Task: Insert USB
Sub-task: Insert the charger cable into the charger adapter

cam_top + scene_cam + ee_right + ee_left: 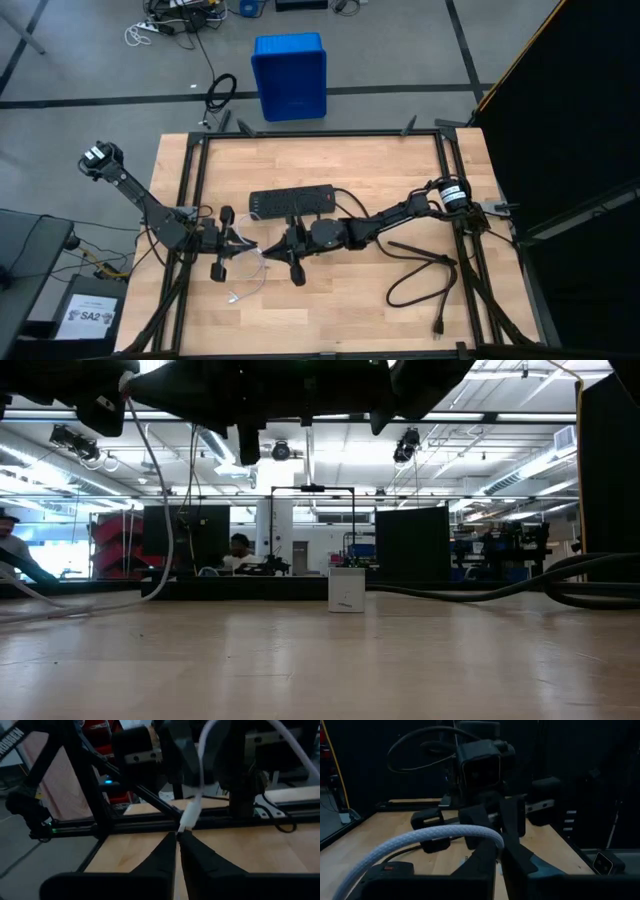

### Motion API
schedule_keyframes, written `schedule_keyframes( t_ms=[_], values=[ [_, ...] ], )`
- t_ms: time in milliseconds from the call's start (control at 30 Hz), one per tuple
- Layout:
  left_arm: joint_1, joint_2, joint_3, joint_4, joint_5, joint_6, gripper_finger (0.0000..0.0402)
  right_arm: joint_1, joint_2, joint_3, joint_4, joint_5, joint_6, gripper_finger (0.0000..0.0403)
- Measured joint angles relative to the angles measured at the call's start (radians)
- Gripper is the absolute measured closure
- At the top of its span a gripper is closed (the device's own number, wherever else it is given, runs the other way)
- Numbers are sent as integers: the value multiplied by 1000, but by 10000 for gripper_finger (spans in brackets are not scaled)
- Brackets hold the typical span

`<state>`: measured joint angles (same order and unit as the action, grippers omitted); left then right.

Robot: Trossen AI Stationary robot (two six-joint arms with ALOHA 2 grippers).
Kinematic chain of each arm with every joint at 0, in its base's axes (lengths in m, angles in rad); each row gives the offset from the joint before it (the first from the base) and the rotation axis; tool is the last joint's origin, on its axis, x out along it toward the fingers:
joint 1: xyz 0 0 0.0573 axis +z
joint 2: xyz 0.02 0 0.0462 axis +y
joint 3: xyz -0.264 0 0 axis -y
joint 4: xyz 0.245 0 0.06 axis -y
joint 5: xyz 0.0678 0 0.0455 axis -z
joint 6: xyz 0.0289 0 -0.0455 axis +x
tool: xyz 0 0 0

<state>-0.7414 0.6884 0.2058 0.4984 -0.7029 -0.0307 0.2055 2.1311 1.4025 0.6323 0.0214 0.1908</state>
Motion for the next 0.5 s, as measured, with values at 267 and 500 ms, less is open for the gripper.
schedule_keyframes(
  t_ms=[267,500],
  values=[
    [2,14,0,14,0,0,401,3,0,0,10,46,-5,304],
    [22,39,0,36,1,-3,401,3,0,0,23,112,0,260]
  ],
)
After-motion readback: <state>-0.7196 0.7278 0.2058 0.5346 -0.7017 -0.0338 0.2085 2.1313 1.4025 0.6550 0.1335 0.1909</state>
